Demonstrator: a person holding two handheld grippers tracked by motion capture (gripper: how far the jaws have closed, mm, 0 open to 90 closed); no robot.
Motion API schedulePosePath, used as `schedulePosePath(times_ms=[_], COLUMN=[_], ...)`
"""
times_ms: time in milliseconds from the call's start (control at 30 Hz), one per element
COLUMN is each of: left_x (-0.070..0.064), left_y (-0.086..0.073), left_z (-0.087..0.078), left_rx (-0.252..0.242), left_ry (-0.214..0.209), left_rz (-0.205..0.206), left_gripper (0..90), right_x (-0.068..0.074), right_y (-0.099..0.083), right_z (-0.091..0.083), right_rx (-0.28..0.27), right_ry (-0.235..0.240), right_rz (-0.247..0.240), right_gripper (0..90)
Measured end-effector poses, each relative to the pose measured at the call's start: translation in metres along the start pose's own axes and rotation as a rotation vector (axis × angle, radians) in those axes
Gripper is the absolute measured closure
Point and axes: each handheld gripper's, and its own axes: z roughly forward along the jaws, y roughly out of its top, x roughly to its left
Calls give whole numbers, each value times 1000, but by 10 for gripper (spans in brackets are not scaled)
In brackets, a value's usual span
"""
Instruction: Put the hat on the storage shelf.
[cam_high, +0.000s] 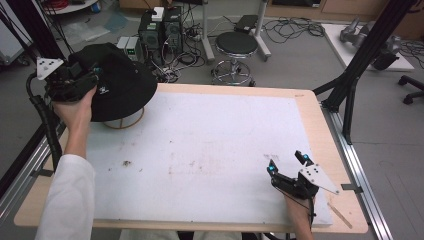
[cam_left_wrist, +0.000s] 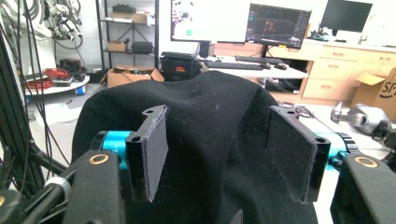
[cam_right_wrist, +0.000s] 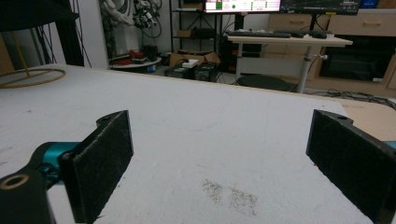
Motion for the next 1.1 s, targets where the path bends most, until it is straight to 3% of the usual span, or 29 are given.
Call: schedulePosePath(times_ms=[400,667,767,1100], left_x=[-5,-4,-8,-12], left_y=[-9,-25,-33,-45], left_z=[-20,-38,-46,-56], left_rx=[-38,-87,-102,-108], left_ry=[-34,-20,-12,-23], left_rz=[21,1,37,43], left_gripper=[368,315,297,284], right_x=[0,0,0,-1], right_y=[0,0,0,0], right_z=[0,0,0,0], right_rx=[2,3,4,13], right_ry=[2,3,3,6], right_rz=[13,20,23,35], right_gripper=[64,64,64,64])
